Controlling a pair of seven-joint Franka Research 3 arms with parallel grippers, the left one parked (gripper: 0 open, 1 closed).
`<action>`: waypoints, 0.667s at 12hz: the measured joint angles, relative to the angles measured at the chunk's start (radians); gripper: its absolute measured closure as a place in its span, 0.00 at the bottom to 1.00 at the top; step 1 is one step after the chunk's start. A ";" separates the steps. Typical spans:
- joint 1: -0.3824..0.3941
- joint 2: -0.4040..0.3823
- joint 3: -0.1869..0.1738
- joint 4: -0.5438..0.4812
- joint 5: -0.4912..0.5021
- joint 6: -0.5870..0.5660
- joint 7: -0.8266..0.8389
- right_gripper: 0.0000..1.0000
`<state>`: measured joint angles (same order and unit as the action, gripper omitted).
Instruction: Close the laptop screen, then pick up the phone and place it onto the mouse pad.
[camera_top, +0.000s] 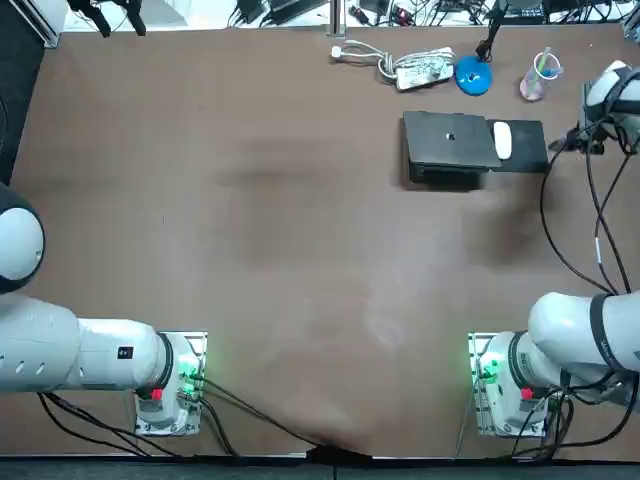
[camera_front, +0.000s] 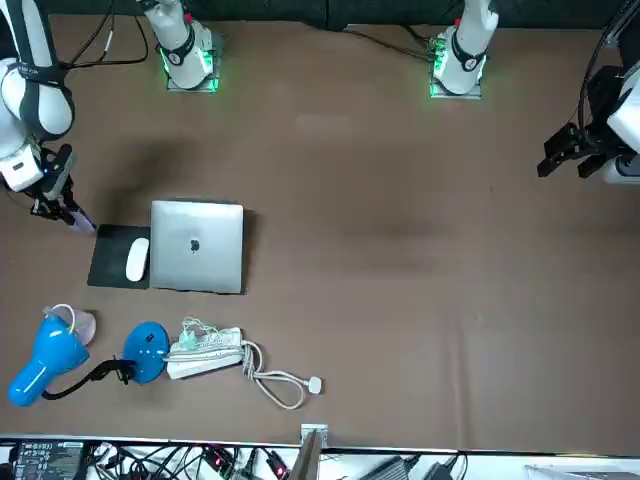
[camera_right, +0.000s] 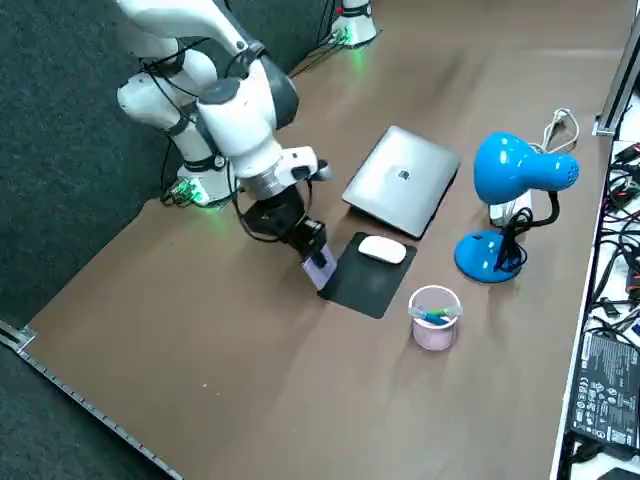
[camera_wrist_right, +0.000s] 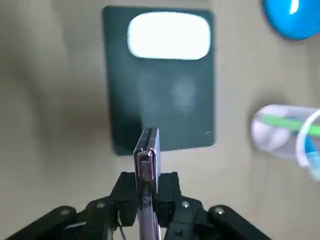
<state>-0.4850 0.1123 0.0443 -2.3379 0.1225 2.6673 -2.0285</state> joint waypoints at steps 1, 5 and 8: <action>0.020 0.007 0.000 0.023 0.000 -0.001 0.016 0.78; 0.071 0.095 0.001 0.114 0.008 -0.002 0.047 0.78; 0.085 0.157 0.001 0.147 0.052 0.001 0.047 0.78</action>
<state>-0.3998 0.2691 0.0453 -2.1911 0.1741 2.6688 -1.9812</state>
